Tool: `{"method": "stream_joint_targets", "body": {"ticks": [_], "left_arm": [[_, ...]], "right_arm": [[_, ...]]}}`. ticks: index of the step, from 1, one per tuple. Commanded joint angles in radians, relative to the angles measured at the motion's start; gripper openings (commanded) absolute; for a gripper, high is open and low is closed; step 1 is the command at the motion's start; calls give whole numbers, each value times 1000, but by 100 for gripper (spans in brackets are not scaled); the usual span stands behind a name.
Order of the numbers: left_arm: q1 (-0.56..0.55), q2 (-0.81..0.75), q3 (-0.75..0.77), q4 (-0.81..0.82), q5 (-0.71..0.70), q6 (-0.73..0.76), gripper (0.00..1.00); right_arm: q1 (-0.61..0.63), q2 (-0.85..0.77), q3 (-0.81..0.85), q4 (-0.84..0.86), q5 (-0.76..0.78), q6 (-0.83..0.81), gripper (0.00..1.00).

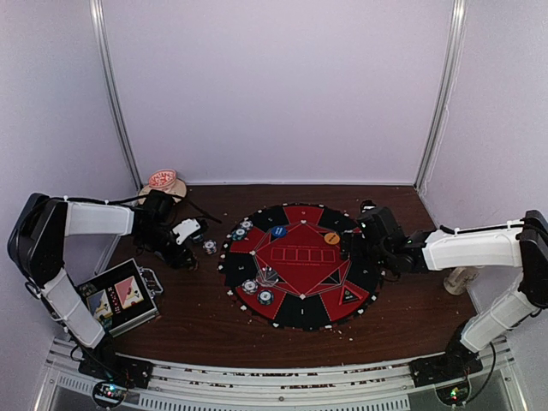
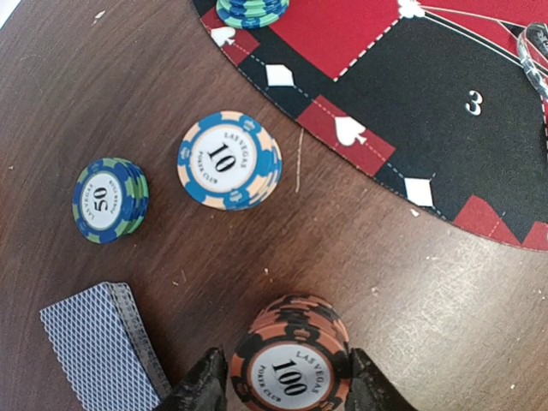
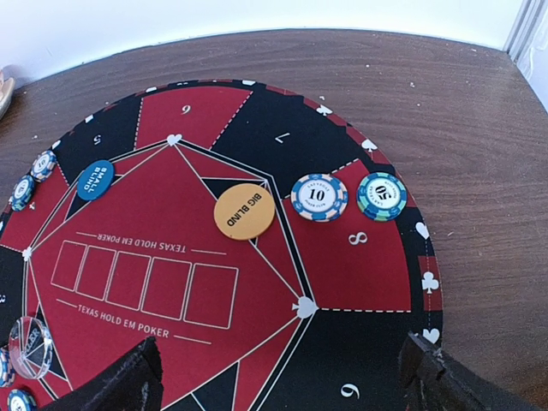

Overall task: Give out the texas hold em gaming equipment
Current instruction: Pick up the pile of poker chips from the pile of poker chips.

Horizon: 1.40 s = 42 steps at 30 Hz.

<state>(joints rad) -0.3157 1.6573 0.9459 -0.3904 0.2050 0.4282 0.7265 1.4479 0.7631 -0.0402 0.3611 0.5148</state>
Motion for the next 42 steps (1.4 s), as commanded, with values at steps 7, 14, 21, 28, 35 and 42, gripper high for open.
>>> {"method": "stream_joint_targets", "body": {"ticks": [7,14,21,28,35,42], "left_arm": [[9,-15,-1,21,17,7,38],[9,-47,-2,5,21,8,32],[8,-98,14,-18,9,8,31],[7,-115,87,-83,18,15,32],[-20,-79,193,-151,36,20,31],[-102,-1,309,-198,24,18,32]], "right_arm": [[7,3,30,5,19,-14,97],[7,2,29,5,20,-15,97],[7,-4,28,3,20,-16,97],[7,2,30,3,23,-14,97],[7,4,30,3,26,-15,97],[7,6,29,3,31,-14,97]]}}
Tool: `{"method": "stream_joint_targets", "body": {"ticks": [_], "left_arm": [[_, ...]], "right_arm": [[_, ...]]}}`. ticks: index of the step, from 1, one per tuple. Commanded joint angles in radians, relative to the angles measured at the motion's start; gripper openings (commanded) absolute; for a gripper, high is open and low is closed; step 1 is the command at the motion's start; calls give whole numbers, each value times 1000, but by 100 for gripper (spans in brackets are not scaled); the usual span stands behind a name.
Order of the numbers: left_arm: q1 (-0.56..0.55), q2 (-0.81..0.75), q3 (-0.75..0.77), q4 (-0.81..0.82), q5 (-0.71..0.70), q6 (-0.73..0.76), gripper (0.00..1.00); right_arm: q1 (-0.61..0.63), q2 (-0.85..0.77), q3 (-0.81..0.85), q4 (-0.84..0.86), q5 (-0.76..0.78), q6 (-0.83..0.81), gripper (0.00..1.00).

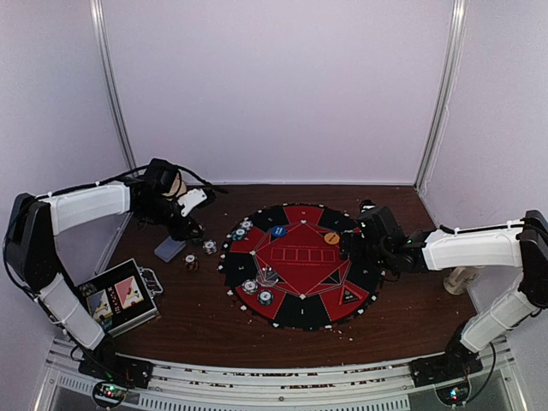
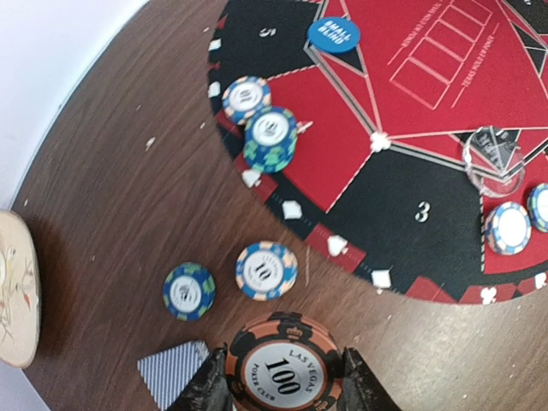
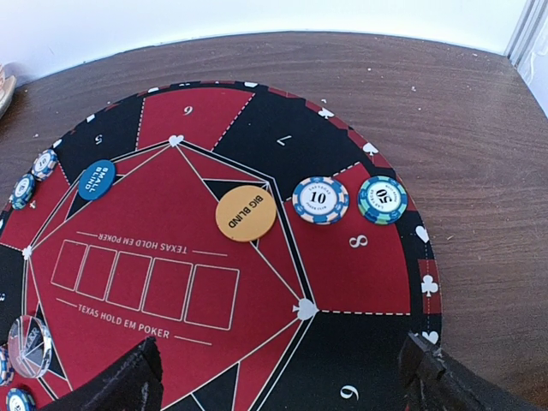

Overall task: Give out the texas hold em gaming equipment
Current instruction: Pick up the pile of poker chips from the pile of poker chips, then place the poker chips pile at the small blind area.

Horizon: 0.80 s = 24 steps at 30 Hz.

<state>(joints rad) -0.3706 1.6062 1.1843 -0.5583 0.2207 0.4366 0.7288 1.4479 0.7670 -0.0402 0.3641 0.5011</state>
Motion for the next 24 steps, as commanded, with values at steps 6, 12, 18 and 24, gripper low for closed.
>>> {"method": "stream_joint_targets", "body": {"ticks": [6,12,18,24], "left_arm": [[-137,154,184,-45,5,3,32],[-186,306,343,-45,15,-25,32],[-214,451,487,-45,16,-39,32],[-219,547,580,-34,20,-44,32]], "right_arm": [[4,9,27,3,36,-2,98],[4,18,29,2,48,1,98],[4,33,34,-1,58,-2,98],[4,40,37,-2,56,-2,98]]}}
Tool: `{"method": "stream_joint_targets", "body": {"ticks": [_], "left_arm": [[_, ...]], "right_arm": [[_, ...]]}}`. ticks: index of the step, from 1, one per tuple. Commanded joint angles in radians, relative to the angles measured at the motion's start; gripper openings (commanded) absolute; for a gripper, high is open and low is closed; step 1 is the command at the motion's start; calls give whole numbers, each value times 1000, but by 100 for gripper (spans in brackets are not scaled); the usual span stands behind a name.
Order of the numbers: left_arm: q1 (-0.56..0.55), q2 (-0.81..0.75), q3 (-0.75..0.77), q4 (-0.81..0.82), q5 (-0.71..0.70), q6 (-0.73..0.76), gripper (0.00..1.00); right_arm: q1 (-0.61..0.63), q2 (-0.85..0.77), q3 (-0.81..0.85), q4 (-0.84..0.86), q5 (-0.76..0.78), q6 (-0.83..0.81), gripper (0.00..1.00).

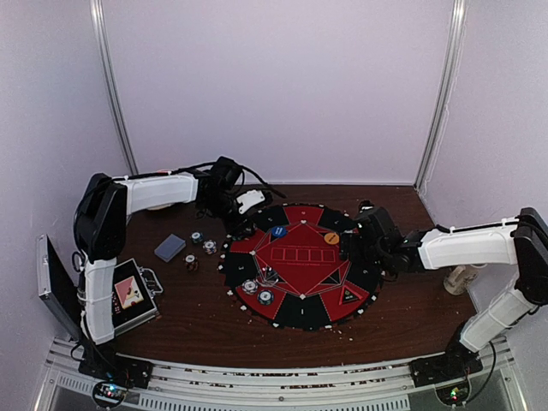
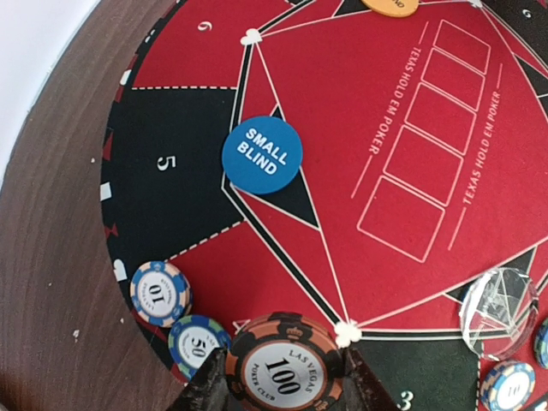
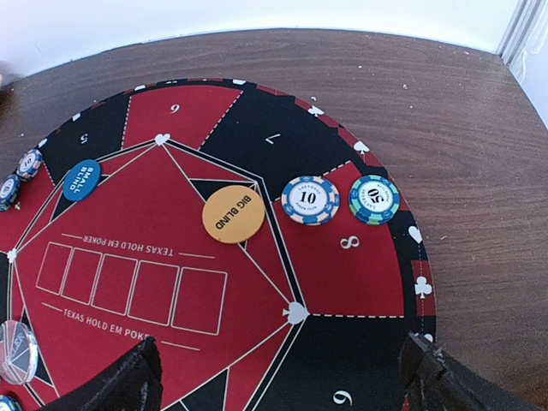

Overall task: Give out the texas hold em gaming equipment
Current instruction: Place the poker chips pile at the small blind area.

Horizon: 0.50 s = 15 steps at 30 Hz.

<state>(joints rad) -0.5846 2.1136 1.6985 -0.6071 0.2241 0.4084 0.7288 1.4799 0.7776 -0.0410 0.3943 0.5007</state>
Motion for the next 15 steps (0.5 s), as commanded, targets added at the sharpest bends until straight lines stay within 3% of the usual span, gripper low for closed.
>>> {"method": "stream_joint_targets", "body": {"ticks": [1,15], "left_arm": [[-6,52,78,16,19,-16,32],[-11,175,141,56,-16,-12,32]], "right_arm": [[4,8,27,-1,25,-2,98],[4,-2,22,0,18,-3,98]]}}
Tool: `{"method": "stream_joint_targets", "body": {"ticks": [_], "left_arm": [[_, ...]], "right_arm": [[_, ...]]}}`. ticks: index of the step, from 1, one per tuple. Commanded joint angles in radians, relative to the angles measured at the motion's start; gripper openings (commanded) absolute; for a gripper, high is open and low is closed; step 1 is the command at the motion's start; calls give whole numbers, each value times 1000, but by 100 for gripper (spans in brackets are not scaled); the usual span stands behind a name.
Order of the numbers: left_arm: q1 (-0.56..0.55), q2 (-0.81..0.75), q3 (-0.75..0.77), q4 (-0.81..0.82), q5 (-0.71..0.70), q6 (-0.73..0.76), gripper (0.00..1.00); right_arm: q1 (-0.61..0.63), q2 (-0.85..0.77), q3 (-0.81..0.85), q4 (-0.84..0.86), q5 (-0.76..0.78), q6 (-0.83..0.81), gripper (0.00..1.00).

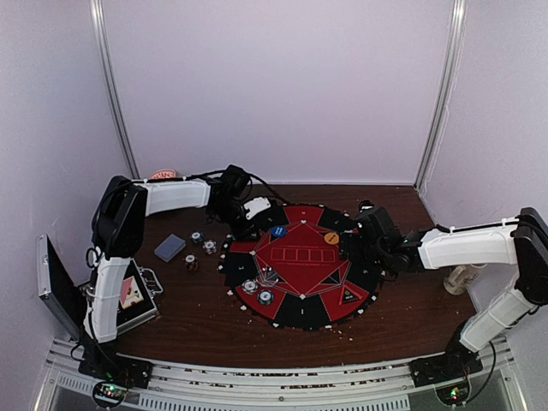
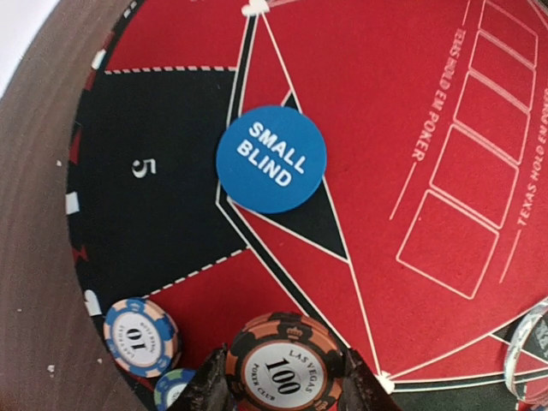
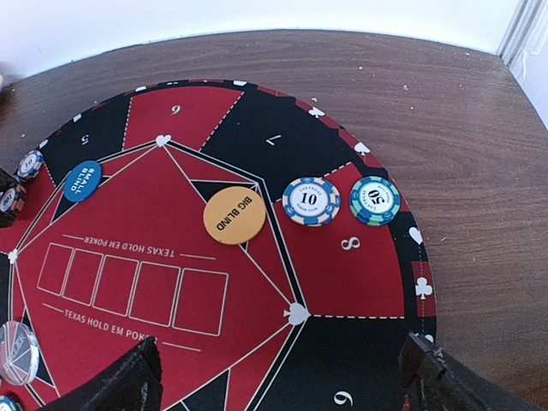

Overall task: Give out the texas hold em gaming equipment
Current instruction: Place the poker chips pile at the small blind area.

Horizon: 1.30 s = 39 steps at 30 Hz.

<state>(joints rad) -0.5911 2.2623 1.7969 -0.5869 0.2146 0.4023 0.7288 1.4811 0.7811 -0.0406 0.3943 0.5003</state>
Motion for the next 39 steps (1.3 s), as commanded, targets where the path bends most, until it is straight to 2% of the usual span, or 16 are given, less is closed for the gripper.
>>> {"method": "stream_joint_targets", "body": {"ticks": [1,18,31,39], "left_arm": [[-6,30,44,39,-11,-6,32],[-10,51,28,97,-81,0,34],[-12,62,24,102,-98,12,39],[-14,53,21,101,-103,10,53]], "right_arm": [[4,-4,19,-1,18,-2,98],[4,3,21,2,11,-3,98],[4,2,23,0,8,-5,98],[4,-3,21,-1,7,-4,98]]}}
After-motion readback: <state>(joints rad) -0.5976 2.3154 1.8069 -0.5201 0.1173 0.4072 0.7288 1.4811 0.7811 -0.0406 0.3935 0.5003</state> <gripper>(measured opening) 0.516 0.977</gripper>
